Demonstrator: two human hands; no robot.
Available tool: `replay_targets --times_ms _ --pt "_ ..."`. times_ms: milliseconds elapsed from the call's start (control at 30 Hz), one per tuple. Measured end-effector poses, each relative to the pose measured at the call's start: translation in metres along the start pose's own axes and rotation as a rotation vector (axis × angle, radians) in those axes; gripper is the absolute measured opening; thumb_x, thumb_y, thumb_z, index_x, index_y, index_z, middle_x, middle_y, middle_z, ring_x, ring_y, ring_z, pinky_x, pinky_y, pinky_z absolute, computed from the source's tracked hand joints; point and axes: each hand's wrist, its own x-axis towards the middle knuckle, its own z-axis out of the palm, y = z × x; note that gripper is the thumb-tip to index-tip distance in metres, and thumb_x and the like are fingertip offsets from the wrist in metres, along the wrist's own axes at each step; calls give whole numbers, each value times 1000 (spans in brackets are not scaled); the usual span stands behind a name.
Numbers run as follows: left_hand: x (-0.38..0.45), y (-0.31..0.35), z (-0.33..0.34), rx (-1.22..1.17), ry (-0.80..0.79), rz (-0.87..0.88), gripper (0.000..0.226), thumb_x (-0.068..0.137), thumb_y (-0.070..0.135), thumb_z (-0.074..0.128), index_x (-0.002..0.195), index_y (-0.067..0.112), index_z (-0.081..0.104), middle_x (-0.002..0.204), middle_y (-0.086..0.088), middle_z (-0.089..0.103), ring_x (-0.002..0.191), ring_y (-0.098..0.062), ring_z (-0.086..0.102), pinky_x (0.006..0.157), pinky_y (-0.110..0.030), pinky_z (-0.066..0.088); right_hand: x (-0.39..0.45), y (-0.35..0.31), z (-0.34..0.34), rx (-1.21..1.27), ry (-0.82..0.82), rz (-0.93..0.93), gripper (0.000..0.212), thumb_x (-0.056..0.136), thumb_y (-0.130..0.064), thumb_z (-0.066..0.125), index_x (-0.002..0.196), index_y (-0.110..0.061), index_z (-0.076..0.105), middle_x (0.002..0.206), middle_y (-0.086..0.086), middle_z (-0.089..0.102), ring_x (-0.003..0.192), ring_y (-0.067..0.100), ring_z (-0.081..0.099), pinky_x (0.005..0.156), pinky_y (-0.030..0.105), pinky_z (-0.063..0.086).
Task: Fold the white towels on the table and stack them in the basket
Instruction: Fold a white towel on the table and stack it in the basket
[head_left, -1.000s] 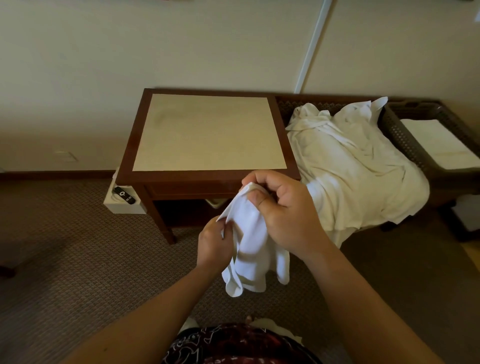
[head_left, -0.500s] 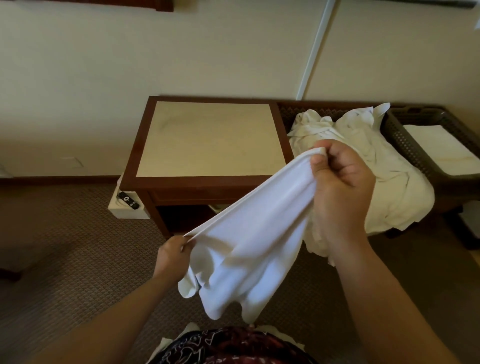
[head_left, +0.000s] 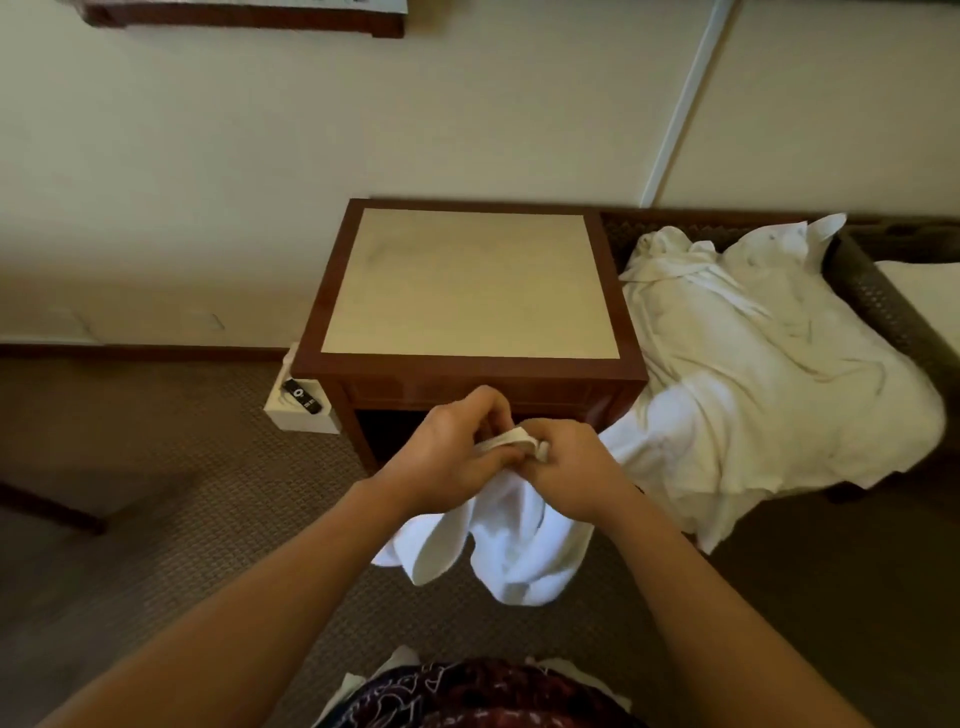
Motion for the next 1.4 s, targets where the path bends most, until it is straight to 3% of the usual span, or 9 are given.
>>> replay_targets --times_ms 333,533,667,767,900,1000,1100,1233,1400 --pt "-34 -88 43 51 194 -726 10 99 18 55 95 25 63 88 -4 66 74 -21 61 56 -31 45 -5 8 -16 163 293 6 17 92 -17 65 77 -8 66 73 9 65 73 25 60 68 37 45" --pt "-31 -86 32 -154 332 -732 30 99 11 50 101 33 69 84 -4 71 63 -20 61 49 -31 46 -8 20 -26 33 280 102 30 92 -22 67 66 -16 54 65 4 59 65 19 54 60 33 42" --pt "-20 -89 14 426 85 -841 32 94 17 53 124 26 58 130 -9 57 112 -32 57 95 -52 52 -13 24 -17 -42 223 109 41 93 -26 68 64 -14 42 57 -2 45 56 15 45 58 32 37" --pt "-15 -50 30 333 27 -334 70 90 26 66 153 33 35 154 5 38 142 -19 36 117 -44 35 -12 17 -6 -94 166 60 26 90 -20 64 68 -11 53 61 5 55 61 21 52 58 38 42" --pt "-10 -14 52 -45 -54 -31 44 102 25 58 144 32 51 133 18 58 120 4 52 97 -14 43 -7 13 -3 -122 149 16 27 90 -17 60 65 -29 56 62 -5 58 63 13 56 57 29 44" --pt "-6 -33 53 -84 91 -103 29 104 12 51 124 24 68 104 11 68 96 -1 63 79 -23 51 -9 19 -10 -113 166 25 7 88 -31 73 91 -29 66 87 -12 62 80 5 58 70 26 48" --pt "-10 -68 45 86 66 -255 26 105 13 47 119 19 68 104 6 65 94 -7 61 79 -26 48 -15 23 -24 -34 368 107 33 82 -47 80 107 -33 64 96 -12 56 86 0 56 72 15 41" --pt "-45 -125 35 210 0 -511 24 103 9 43 106 26 60 92 -1 63 83 -20 61 68 -34 48 -20 9 -56 178 846 112 46 97 -50 62 64 -19 55 58 -7 54 56 4 51 55 12 36" --pt "-89 -161 29 162 177 -708 22 102 8 48 99 27 59 83 -3 62 75 -19 57 63 -34 45 -22 -14 -76 346 985 -18 60 102 -39 59 54 -15 33 44 -10 34 46 9 32 50 17 29"
